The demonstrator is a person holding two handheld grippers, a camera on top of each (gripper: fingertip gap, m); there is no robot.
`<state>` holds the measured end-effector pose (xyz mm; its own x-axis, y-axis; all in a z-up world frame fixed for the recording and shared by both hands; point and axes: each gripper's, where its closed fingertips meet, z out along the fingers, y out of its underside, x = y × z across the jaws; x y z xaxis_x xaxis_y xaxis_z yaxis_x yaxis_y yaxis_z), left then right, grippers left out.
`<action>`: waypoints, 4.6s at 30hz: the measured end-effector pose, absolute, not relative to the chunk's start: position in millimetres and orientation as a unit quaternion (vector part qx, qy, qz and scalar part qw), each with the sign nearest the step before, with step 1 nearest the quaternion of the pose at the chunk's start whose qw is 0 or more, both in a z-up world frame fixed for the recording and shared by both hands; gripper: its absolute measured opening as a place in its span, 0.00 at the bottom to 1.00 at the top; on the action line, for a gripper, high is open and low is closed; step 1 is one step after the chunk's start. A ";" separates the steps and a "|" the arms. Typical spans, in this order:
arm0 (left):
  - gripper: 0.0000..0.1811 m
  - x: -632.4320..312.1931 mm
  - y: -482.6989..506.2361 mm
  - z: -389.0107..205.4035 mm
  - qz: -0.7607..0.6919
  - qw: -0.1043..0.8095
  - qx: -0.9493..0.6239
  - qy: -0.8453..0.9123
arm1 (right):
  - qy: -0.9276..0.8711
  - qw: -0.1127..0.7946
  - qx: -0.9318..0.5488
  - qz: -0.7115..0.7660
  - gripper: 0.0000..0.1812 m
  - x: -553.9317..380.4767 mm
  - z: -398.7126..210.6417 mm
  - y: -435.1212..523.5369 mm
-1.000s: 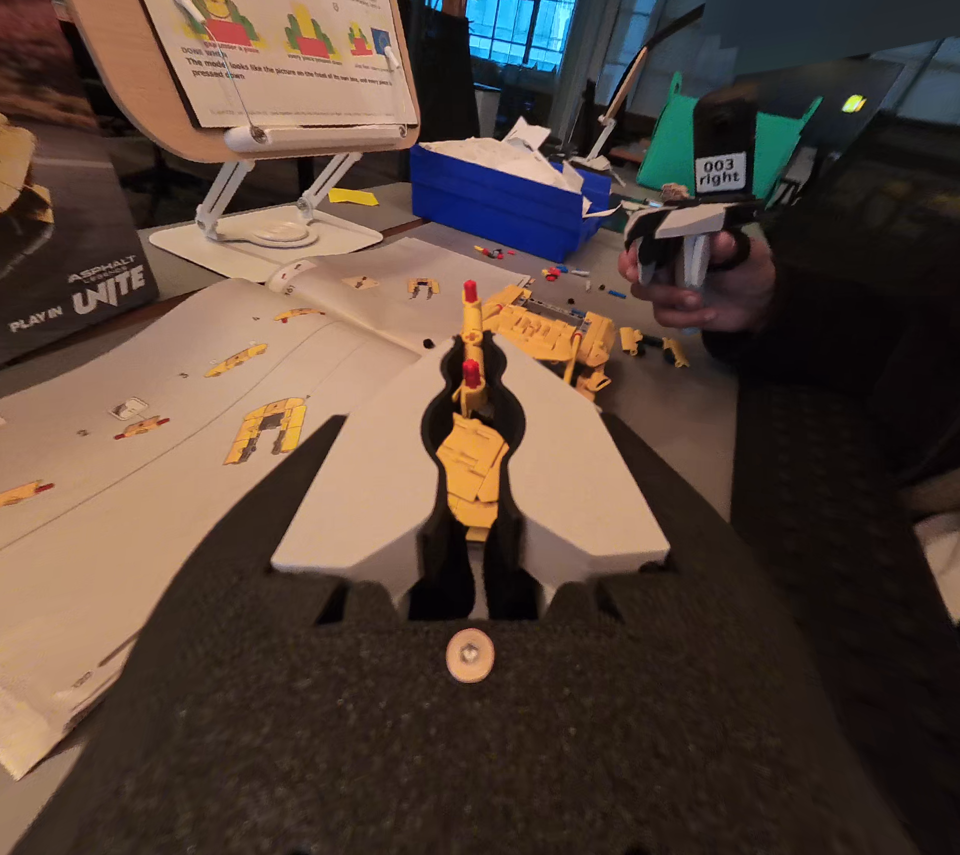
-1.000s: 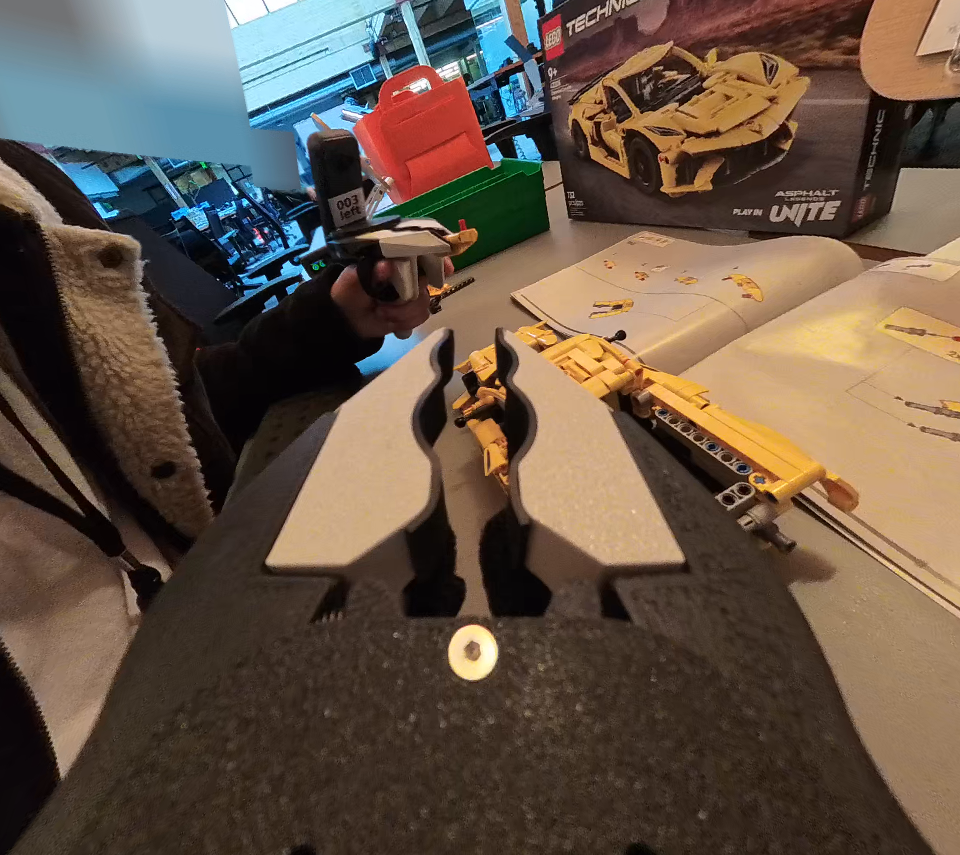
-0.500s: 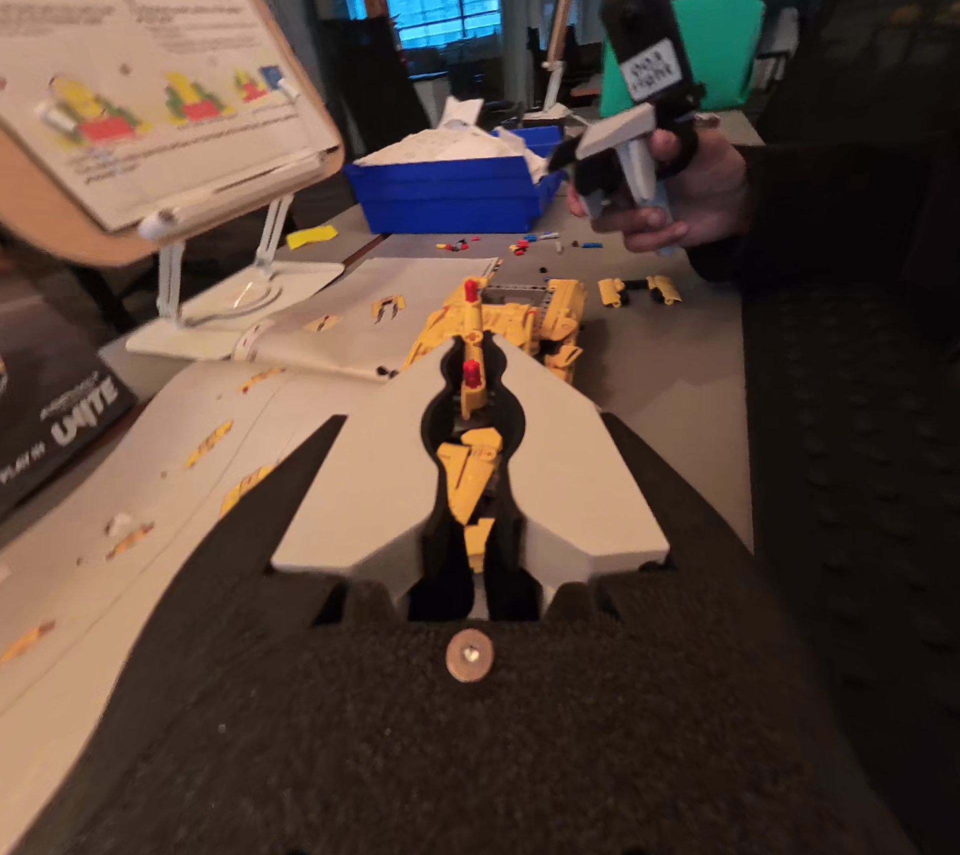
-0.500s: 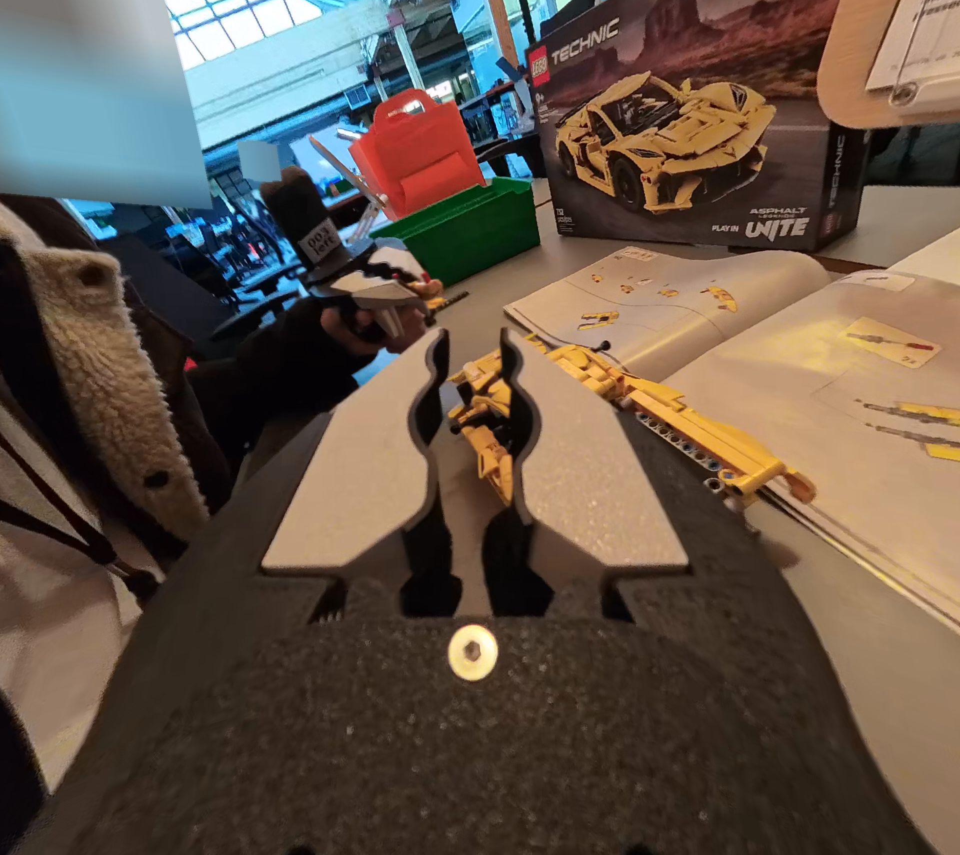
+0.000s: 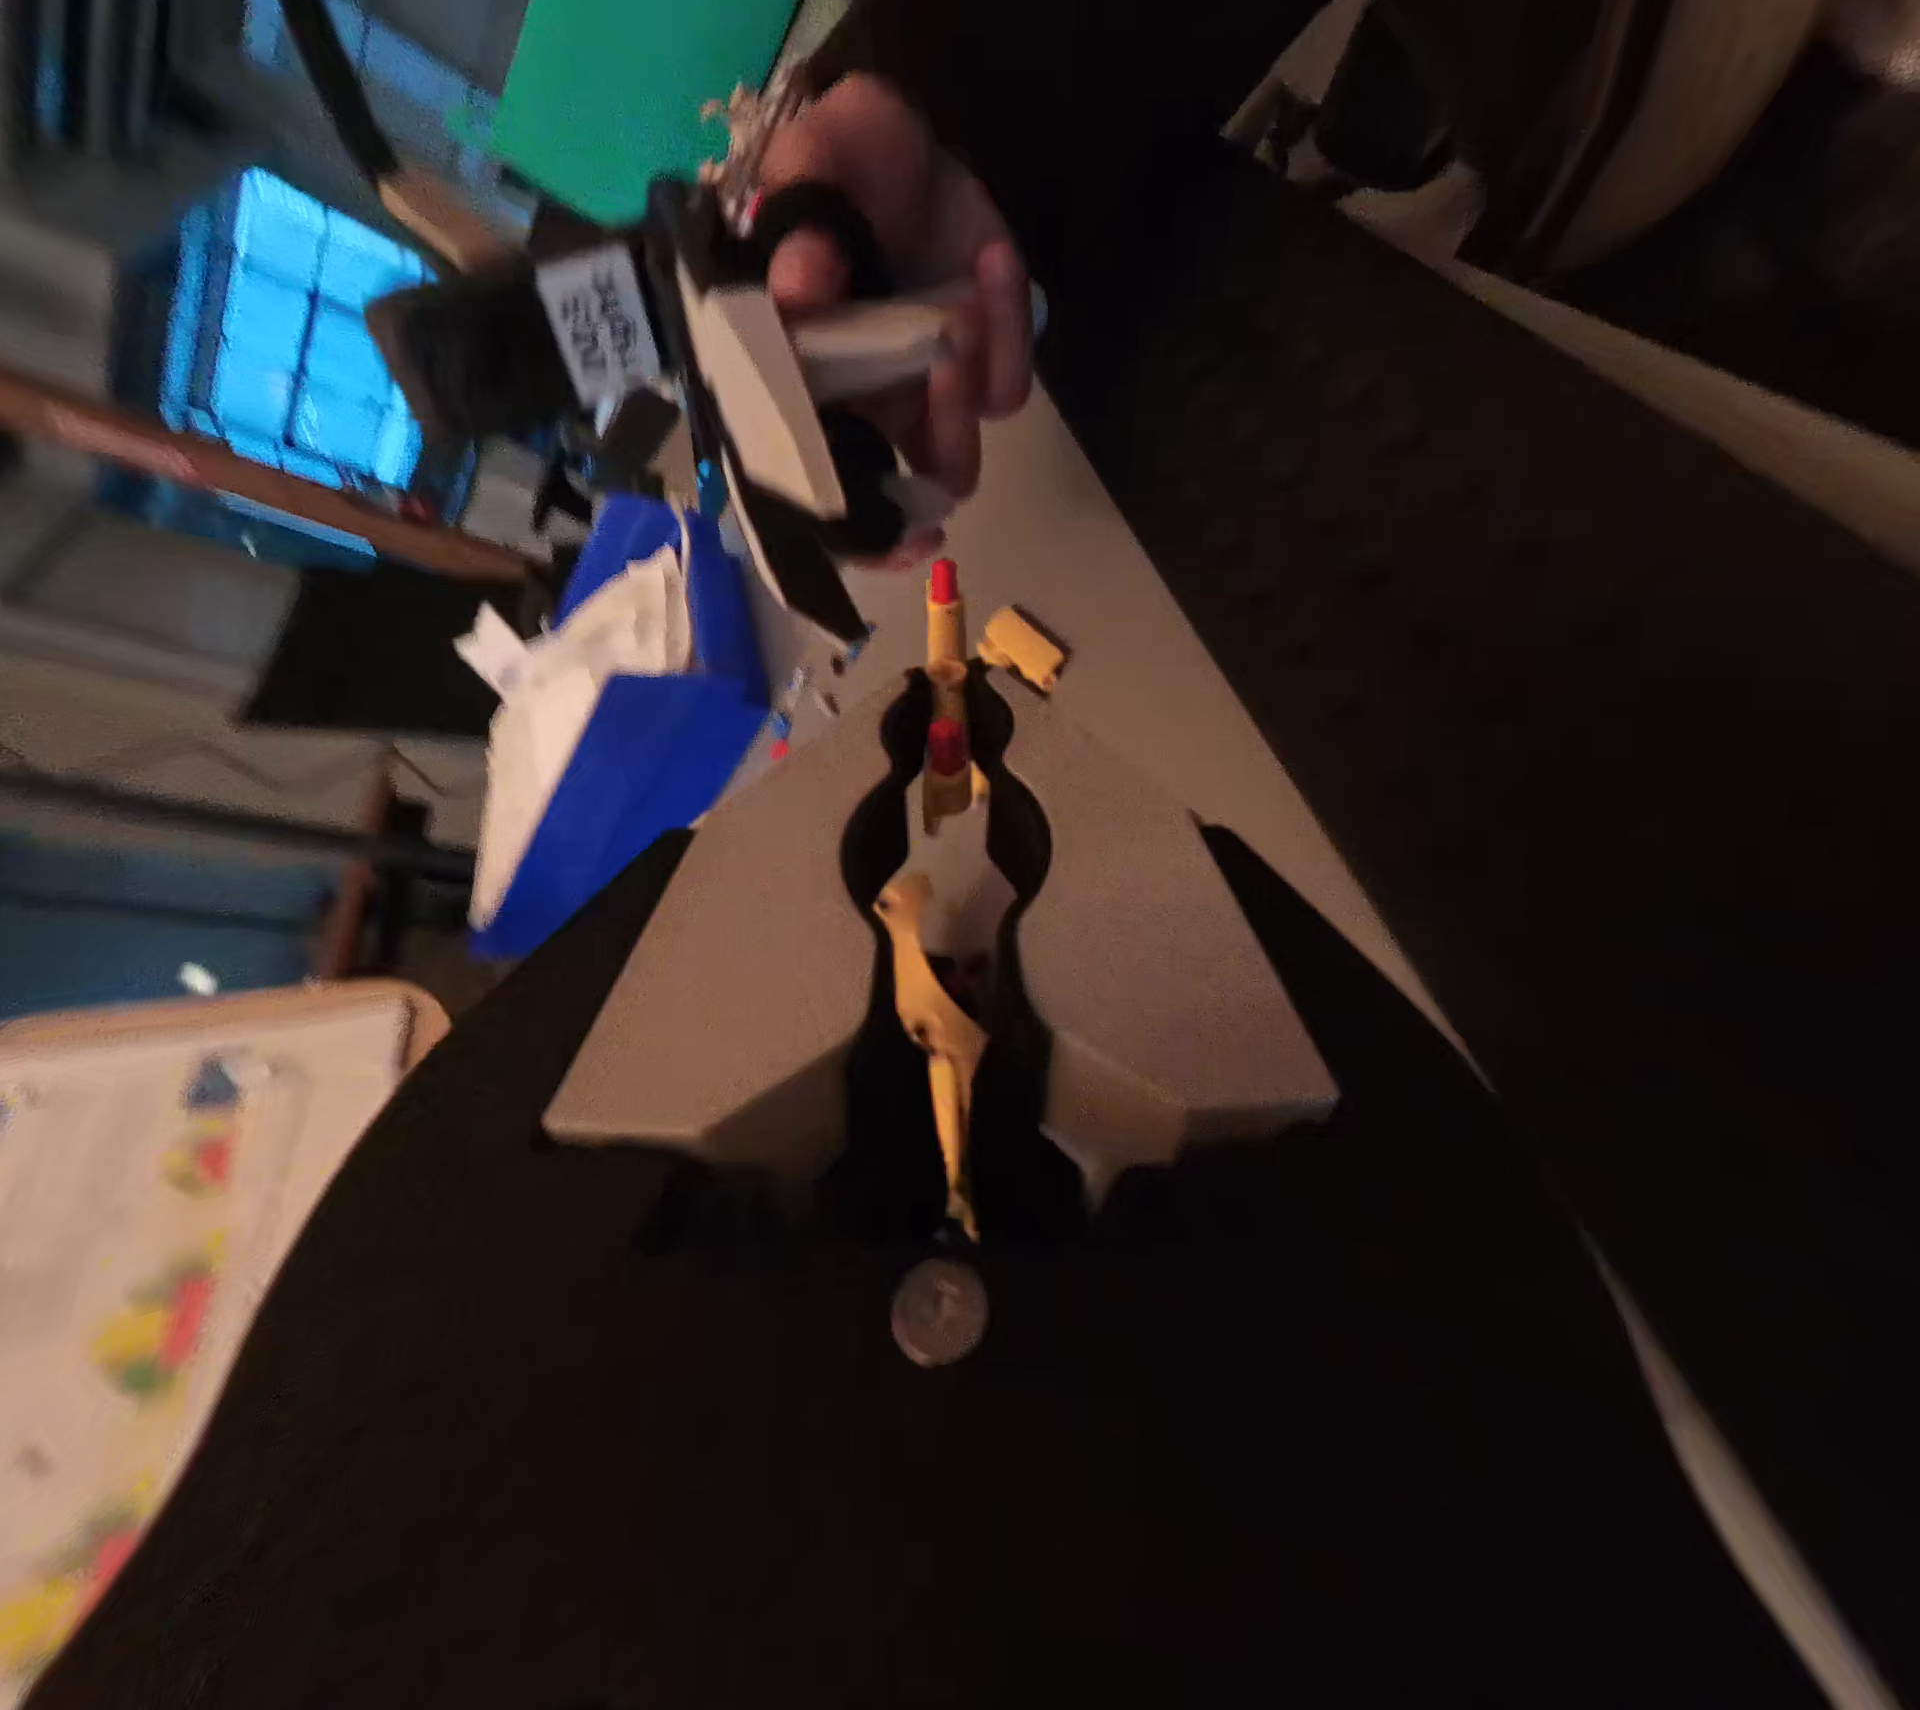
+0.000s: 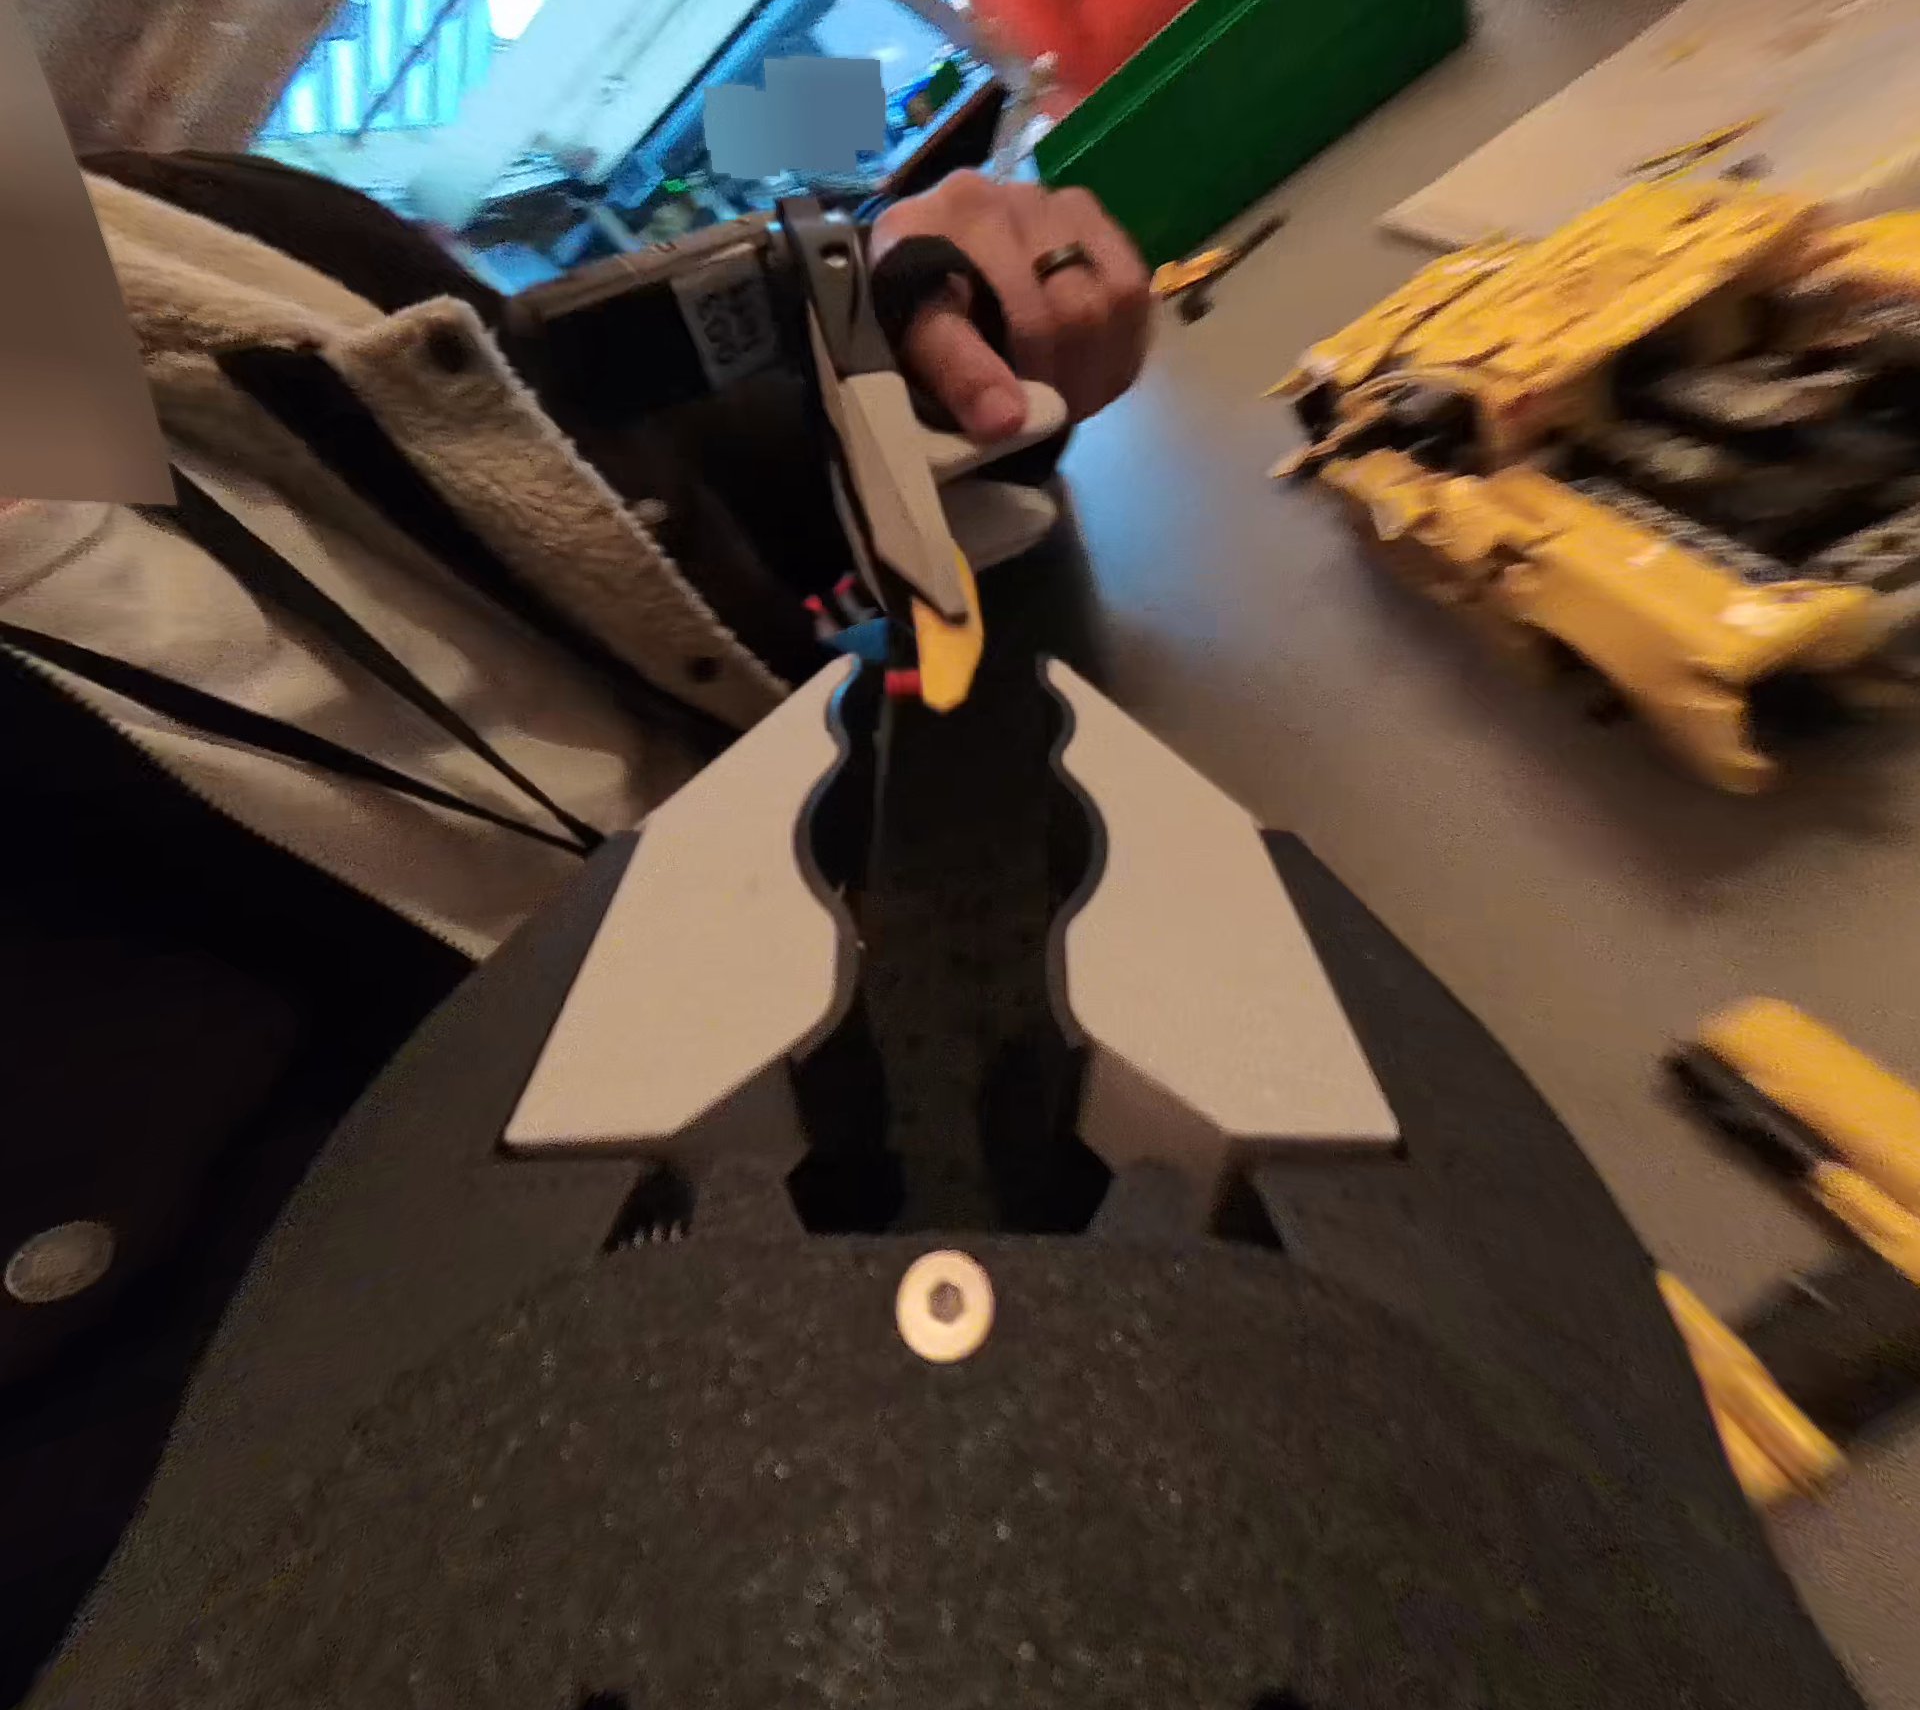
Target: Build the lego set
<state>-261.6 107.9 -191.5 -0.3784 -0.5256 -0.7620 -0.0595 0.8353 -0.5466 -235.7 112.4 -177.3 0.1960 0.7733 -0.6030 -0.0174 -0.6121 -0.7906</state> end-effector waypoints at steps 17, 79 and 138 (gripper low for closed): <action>0.04 -222.4 88.2 -183.8 0.044 0.634 0.087 0.768 | -0.300 0.142 -0.660 0.674 0.04 -236.2 -184.1 80.4; 0.38 -212.7 183.9 -185.6 -0.525 0.388 -0.619 0.438 | -0.206 0.446 -0.743 0.454 0.04 -198.3 -190.6 166.5; 0.03 -232.8 177.0 -184.9 -0.645 0.261 -0.595 0.401 | -0.335 0.329 -0.882 0.045 0.08 -119.2 -282.2 164.2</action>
<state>-232.8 177.0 -184.9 -0.1552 -0.8146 0.5589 -0.1410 -0.5417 -0.8287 -119.2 164.2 -282.2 0.7712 0.6205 0.1418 0.5620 -0.5592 -0.6094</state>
